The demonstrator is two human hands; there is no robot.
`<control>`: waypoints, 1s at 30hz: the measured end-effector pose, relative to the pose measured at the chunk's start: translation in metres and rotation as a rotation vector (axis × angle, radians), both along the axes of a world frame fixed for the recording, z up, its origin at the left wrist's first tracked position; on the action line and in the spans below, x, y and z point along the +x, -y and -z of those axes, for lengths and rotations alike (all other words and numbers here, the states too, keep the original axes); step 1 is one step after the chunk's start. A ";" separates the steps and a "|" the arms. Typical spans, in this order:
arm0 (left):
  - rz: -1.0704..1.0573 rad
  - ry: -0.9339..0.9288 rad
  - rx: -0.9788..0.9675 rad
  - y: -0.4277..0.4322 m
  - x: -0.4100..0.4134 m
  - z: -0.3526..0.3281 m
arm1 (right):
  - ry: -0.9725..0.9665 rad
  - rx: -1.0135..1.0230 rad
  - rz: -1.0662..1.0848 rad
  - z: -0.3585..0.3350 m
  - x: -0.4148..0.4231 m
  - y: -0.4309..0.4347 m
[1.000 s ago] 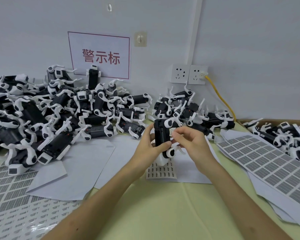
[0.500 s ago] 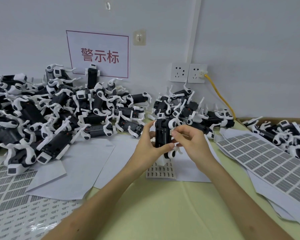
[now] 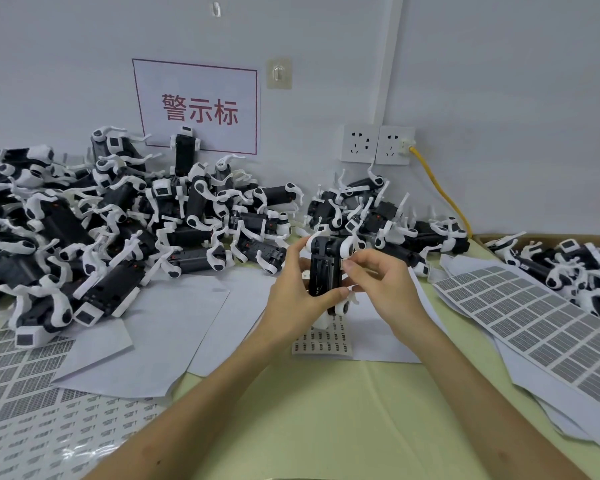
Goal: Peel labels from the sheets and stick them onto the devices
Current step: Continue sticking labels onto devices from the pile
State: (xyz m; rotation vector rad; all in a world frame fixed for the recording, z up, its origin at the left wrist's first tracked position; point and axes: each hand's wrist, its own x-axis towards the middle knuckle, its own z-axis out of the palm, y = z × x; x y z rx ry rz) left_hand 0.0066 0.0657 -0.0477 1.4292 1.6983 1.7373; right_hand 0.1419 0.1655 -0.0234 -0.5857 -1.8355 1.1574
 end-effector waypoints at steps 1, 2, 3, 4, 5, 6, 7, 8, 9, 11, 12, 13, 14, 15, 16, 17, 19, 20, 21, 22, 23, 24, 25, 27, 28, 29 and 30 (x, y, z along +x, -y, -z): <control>-0.002 -0.002 0.000 0.000 0.000 0.000 | 0.000 0.001 -0.001 0.000 0.000 0.000; -0.005 -0.004 0.000 0.001 0.000 0.000 | 0.000 0.002 -0.003 0.000 0.000 0.000; -0.008 -0.006 -0.001 0.001 0.000 0.000 | 0.001 0.002 -0.004 0.000 0.000 0.000; -0.012 -0.010 -0.002 0.001 0.001 0.000 | 0.002 0.000 -0.002 0.001 0.000 0.000; -0.016 -0.015 -0.003 0.002 0.001 0.000 | 0.002 -0.003 0.000 0.001 0.000 0.000; -0.022 -0.019 -0.006 0.002 0.002 -0.001 | 0.001 -0.006 0.002 0.001 0.000 0.000; -0.028 -0.023 -0.009 0.002 0.002 -0.001 | 0.000 -0.009 0.003 0.001 0.000 0.000; -0.033 -0.029 -0.012 0.002 0.002 -0.001 | -0.001 -0.012 0.003 0.001 0.000 0.000; -0.037 -0.034 -0.013 0.003 0.003 -0.002 | -0.002 -0.014 0.002 0.001 0.000 0.000; -0.045 -0.042 -0.016 0.003 0.003 -0.002 | -0.005 -0.014 -0.002 0.001 0.000 0.001; -0.048 -0.046 -0.019 0.004 0.004 -0.002 | -0.005 -0.017 -0.004 0.001 -0.001 0.001; -0.050 -0.050 -0.023 0.005 0.004 -0.003 | -0.005 -0.021 -0.003 0.001 -0.001 0.000; -0.051 -0.055 -0.025 0.005 0.004 -0.004 | -0.005 -0.027 -0.004 0.001 0.000 0.000; -0.051 -0.058 -0.028 0.006 0.005 -0.004 | -0.006 -0.036 -0.009 0.001 0.000 -0.001; -0.050 -0.060 -0.029 0.006 0.006 -0.005 | -0.008 -0.047 -0.018 0.001 0.000 0.000; -0.049 -0.064 -0.029 0.007 0.007 -0.006 | -0.008 -0.061 -0.029 0.001 0.001 0.000; -0.045 -0.076 -0.028 0.007 0.008 -0.006 | -0.008 -0.086 -0.045 0.000 0.002 0.000; -0.040 -0.077 -0.026 0.007 0.007 -0.006 | -0.012 -0.102 -0.051 0.000 0.002 0.000; -0.030 -0.071 -0.022 0.007 0.007 -0.005 | -0.019 -0.126 -0.058 -0.001 0.003 0.001; -0.013 -0.053 -0.014 0.007 0.006 -0.005 | -0.028 -0.157 -0.069 -0.002 0.003 0.002; 0.015 -0.014 -0.004 0.007 0.005 -0.005 | -0.034 -0.186 -0.080 -0.003 0.003 0.002; 0.053 0.044 0.011 0.007 0.005 -0.006 | -0.040 -0.208 -0.092 -0.003 0.003 0.002; 0.094 0.111 0.022 0.007 0.006 -0.008 | -0.043 -0.220 -0.105 -0.003 0.003 0.003; 0.162 0.214 0.024 0.007 0.007 -0.010 | -0.041 -0.224 -0.135 -0.004 0.003 0.005; 0.188 0.246 0.017 0.007 0.007 -0.011 | -0.039 -0.220 -0.149 -0.004 0.003 0.005; 0.211 0.273 0.011 0.008 0.006 -0.012 | -0.038 -0.214 -0.161 -0.004 0.002 0.006; 0.236 0.298 0.003 0.008 0.006 -0.012 | -0.038 -0.207 -0.173 -0.004 0.002 0.006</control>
